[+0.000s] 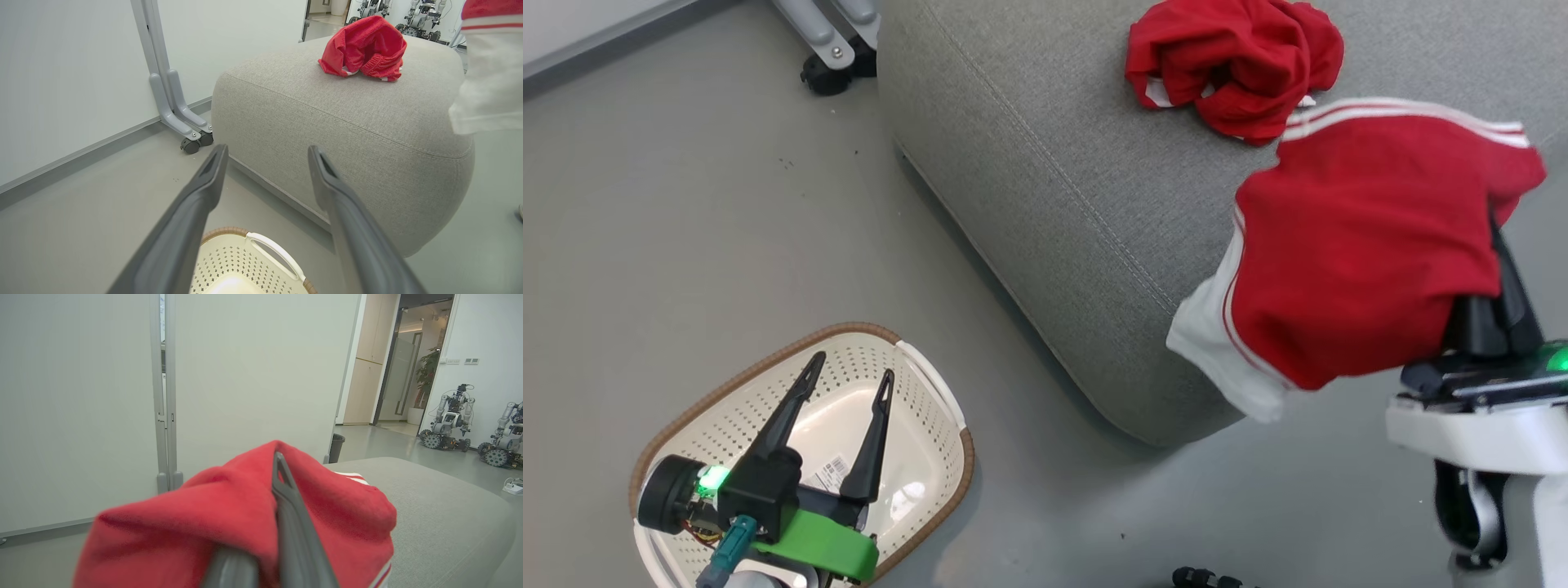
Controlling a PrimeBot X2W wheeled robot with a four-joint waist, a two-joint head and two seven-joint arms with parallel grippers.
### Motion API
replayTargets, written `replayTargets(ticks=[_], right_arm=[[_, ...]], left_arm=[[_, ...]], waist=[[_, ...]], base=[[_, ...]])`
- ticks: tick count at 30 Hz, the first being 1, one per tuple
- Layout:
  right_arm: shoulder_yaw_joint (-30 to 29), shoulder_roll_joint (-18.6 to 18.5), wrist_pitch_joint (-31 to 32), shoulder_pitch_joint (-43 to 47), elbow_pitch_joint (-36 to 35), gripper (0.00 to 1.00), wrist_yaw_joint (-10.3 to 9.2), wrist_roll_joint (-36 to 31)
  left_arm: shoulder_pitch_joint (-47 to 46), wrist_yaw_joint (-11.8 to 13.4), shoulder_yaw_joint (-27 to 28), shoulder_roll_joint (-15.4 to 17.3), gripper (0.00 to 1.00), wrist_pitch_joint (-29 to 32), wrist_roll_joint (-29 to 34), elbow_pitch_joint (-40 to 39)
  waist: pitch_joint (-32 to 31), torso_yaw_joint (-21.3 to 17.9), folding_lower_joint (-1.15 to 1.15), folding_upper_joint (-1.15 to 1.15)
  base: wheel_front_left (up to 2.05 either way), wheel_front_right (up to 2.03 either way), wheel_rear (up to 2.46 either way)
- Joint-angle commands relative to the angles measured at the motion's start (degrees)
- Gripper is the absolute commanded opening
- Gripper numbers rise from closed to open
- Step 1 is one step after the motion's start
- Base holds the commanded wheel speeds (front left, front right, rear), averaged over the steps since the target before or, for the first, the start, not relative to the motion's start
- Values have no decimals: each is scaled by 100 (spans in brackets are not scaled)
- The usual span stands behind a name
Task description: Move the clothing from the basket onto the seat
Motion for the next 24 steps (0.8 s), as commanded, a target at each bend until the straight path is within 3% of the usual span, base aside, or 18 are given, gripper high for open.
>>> replayTargets(ticks=[1, 12, 24], right_arm=[[-134, -87, -19, -301, -27, 0, -3, 11], [-549, -949, -19, -2488, 847, 0, -4, 527], [-597, -1786, -19, -4621, 3312, 0, -5, 626]], left_arm=[[-136, -16, -9, 123, 100, -1, 27, -27], [-124, -16, 106, 529, 100, 0, 66, -270], [-336, -15, -8, 793, 100, 0, 199, -752]], waist=[[254, -17, 0, 0], [927, -21, 0, 0], [1694, 314, 0, 0]], base=[[0, 0, 0], [0, 0, 0], [0, 0, 0]])
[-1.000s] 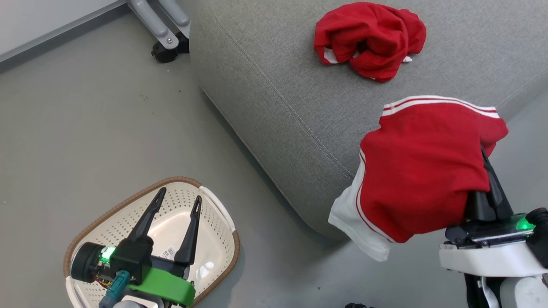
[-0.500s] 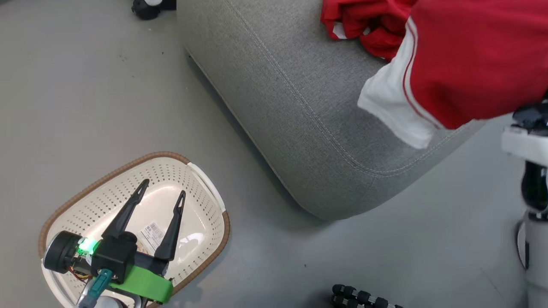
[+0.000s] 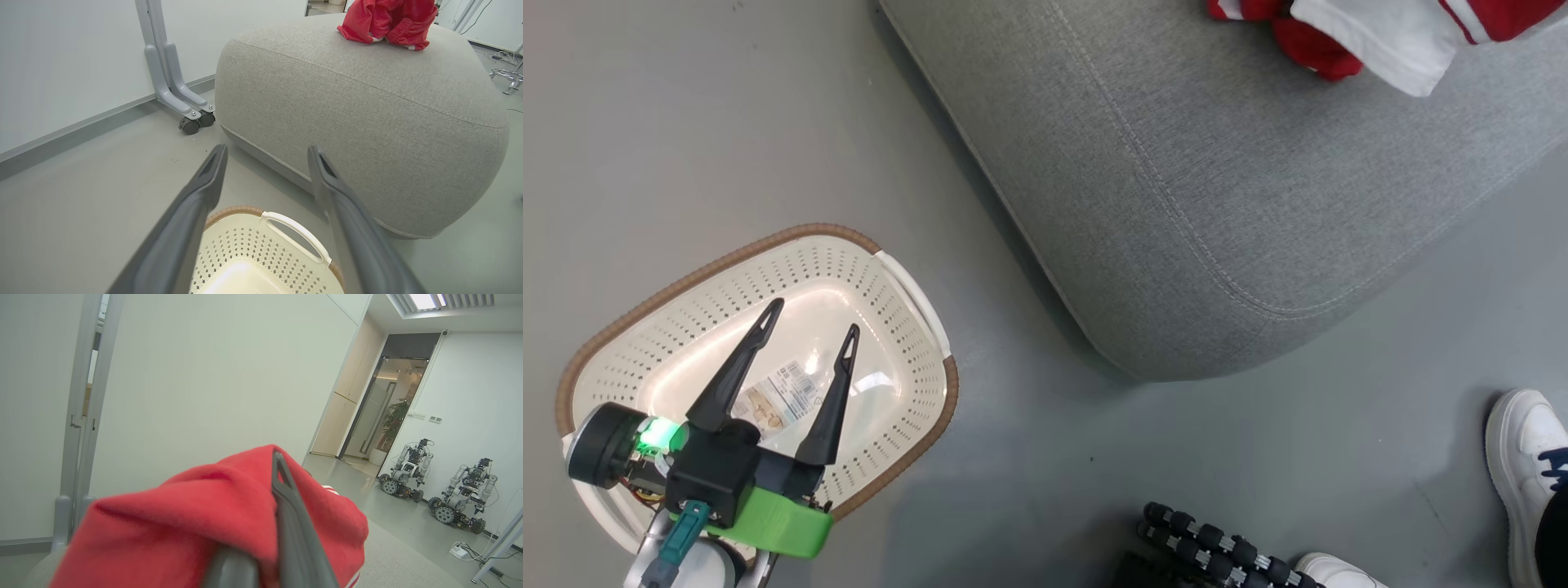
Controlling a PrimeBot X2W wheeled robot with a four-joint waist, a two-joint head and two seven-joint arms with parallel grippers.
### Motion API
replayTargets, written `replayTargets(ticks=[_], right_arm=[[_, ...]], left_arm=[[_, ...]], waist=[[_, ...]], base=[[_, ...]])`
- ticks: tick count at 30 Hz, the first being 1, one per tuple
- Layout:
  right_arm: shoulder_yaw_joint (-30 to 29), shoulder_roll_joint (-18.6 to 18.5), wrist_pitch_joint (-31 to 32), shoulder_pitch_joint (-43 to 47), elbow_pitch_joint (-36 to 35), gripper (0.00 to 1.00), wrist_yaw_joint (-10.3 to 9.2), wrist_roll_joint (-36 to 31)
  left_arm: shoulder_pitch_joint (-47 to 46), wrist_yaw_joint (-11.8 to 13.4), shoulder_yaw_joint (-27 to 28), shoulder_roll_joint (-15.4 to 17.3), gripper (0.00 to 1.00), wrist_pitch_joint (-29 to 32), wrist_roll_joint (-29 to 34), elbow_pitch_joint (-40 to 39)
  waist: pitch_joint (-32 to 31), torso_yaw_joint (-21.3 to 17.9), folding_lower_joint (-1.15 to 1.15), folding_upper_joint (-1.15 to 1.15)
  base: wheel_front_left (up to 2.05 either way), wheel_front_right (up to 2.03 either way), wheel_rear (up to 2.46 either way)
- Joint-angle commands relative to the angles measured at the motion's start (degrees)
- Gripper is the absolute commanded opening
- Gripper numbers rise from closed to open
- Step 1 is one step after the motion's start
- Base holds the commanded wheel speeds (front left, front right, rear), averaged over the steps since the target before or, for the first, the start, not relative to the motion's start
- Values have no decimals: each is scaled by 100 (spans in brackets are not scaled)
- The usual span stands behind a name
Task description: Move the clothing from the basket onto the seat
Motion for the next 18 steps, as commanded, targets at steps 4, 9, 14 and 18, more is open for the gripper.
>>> replayTargets(ticks=[4, 9, 14, 18], right_arm=[[157, -127, -19, -410, 705, 0, -6, 26], [459, -262, -19, -703, 1654, 0, -7, -206], [306, -249, -19, -941, 2408, 0, -8, -192], [75, -327, -19, -1061, 2829, 0, -7, -332]], left_arm=[[-186, -16, -86, 128, 100, 0, 60, -29], [-247, -16, -47, 106, 100, 0, 34, -23], [-206, -16, -141, 65, 100, 0, 95, -117], [-258, -16, -163, 96, 100, 0, 74, -140]], waist=[[382, 303, -1, 0], [511, 411, -1, 0], [639, 519, -1, 0], [743, 604, -1, 0]], base=[[0, 0, 0], [0, 0, 0], [0, 0, 0], [0, 0, 0]])
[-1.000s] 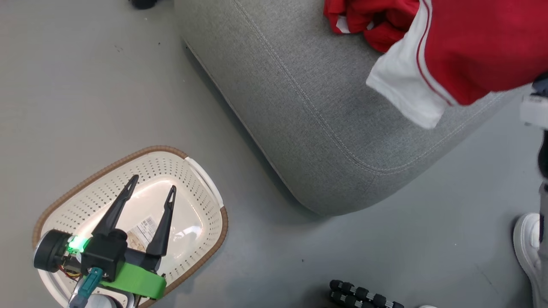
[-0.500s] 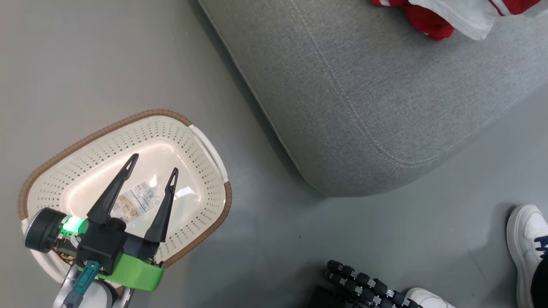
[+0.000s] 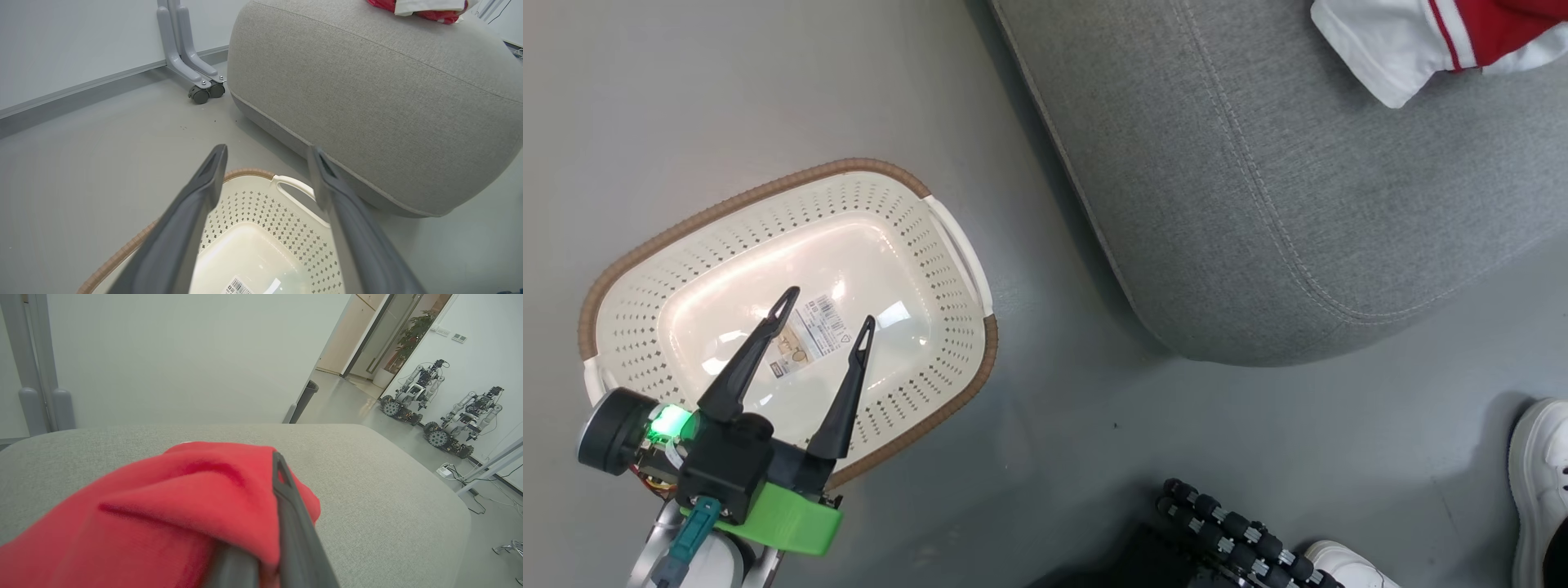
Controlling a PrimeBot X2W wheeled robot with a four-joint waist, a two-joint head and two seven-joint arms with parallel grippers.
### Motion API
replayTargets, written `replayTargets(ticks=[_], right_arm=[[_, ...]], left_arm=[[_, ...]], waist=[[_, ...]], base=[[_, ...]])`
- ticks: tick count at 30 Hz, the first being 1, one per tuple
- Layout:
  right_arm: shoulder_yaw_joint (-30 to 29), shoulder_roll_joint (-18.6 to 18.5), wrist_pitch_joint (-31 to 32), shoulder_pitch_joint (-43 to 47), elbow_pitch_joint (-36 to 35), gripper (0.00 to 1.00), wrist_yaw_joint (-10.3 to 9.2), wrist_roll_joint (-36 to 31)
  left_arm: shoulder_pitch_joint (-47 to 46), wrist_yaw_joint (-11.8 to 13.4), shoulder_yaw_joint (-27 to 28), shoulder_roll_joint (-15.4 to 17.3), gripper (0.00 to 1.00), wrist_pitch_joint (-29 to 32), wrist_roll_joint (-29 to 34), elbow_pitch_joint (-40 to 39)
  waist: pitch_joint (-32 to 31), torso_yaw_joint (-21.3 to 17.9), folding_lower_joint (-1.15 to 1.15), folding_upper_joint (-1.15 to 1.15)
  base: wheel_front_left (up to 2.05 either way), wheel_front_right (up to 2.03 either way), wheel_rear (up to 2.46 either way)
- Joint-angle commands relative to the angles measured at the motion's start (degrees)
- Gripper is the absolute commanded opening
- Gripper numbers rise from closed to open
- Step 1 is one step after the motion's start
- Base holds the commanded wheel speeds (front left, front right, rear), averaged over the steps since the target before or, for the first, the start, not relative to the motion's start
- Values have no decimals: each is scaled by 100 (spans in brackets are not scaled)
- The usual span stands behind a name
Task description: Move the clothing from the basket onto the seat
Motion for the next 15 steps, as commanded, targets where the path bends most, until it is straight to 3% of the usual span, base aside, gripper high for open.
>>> replayTargets(ticks=[1, 8, 15], right_arm=[[-66, -69, -19, -83, 134, 0, -9, -112], [-722, -148, -19, -234, 360, 0, -9, -419], [-1033, 20, -18, -446, -312, 0, -10, -709]], left_arm=[[-136, -15, 5, 59, 100, 0, 28, -28], [-105, -15, 90, 136, 100, 0, 20, -67], [-16, -15, 141, 195, 100, 0, 31, -132]], waist=[[94, 89, -1, 0], [271, 215, -1, 0], [427, 267, -1, 0]], base=[[0, 0, 0], [0, 0, 0], [0, 0, 0]])
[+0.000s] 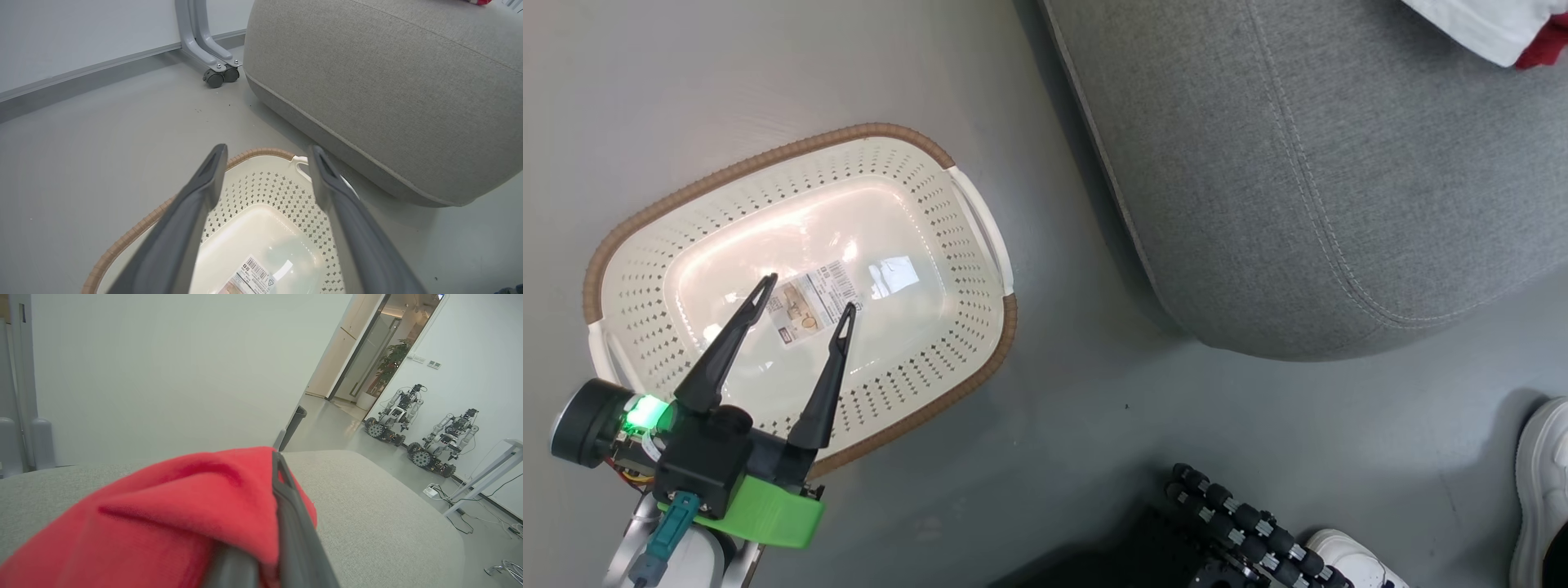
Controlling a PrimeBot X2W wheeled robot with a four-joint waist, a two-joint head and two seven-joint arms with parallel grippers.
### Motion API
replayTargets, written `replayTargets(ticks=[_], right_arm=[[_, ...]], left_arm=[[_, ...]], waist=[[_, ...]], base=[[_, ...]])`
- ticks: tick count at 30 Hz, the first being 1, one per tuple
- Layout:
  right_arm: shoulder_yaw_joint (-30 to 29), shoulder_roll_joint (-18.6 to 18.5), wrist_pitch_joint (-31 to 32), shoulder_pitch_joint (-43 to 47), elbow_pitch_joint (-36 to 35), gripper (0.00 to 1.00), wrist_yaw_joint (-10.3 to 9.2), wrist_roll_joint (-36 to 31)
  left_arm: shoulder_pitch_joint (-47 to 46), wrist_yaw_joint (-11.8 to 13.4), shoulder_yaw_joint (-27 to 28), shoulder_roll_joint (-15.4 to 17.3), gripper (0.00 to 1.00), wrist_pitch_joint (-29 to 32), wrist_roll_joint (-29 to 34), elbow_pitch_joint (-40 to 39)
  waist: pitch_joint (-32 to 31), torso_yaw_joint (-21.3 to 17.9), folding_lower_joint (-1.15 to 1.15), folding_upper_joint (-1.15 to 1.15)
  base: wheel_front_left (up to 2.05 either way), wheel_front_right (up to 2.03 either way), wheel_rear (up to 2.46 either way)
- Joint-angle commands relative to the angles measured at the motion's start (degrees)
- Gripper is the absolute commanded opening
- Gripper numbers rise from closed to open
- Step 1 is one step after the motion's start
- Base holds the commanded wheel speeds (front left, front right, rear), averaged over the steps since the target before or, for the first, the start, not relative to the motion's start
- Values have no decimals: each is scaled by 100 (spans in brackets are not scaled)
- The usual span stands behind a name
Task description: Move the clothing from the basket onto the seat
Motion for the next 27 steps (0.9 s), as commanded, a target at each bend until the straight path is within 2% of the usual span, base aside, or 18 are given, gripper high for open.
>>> replayTargets(ticks=[1, 5, 7, 9, 11, 12, 13, 20, 24, 27], right_arm=[[-19, 36, -19, -28, -29, 0, -10, -116], [90, 6, -19, -31, 99, 0, -10, -396], [43, 84, 19, 1, 520, 0, -10, -387], [240, 192, 339, -54, 1085, 0, -8, -311], [432, 116, 465, -190, 1470, 46, -11, -241], [450, 89, 412, -221, 1600, 76, -11, -169], [469, 85, 373, -223, 1670, 100, -11, -149], [749, 44, 62, -334, 2049, 100, -10, -69], [969, 136, 2, -335, 2063, 100, -10, 78], [1281, 38, -13, -222, 2007, 100, -11, 167]], left_arm=[[21, -16, 7, 41, 100, 0, 25, -28], [4, 8, 206, -76, 100, 0, -14, -73], [26, 5, 255, -84, 100, 0, 17, -77], [65, 1, 281, -75, 100, 0, 42, -55], [79, -2, 317, -84, 100, 0, 42, -41], [61, -3, 329, -92, 100, 0, 43, -42], [52, -4, 332, -97, 100, 0, 45, -39], [52, -10, 346, -129, 100, 0, 44, 32], [116, -12, 336, -157, 100, 0, 33, 115], [125, -13, 273, -231, 100, 0, -7, 178]], waist=[[50, 40, 0, 0], [121, 104, 0, 0], [147, 130, 0, 0], [156, 136, 0, 0], [168, 129, 0, 0], [169, 125, 0, 0], [167, 122, 0, 0], [7, 9, 0, 0], [-224, -107, 0, 0], [-485, -186, 0, 0]], base=[[0, 0, 0], [0, 0, 0], [0, 0, 0], [0, 0, 0], [0, 0, 0], [0, 0, 0], [0, 0, 0], [0, 0, 0], [0, 0, 0], [0, 0, 0]])
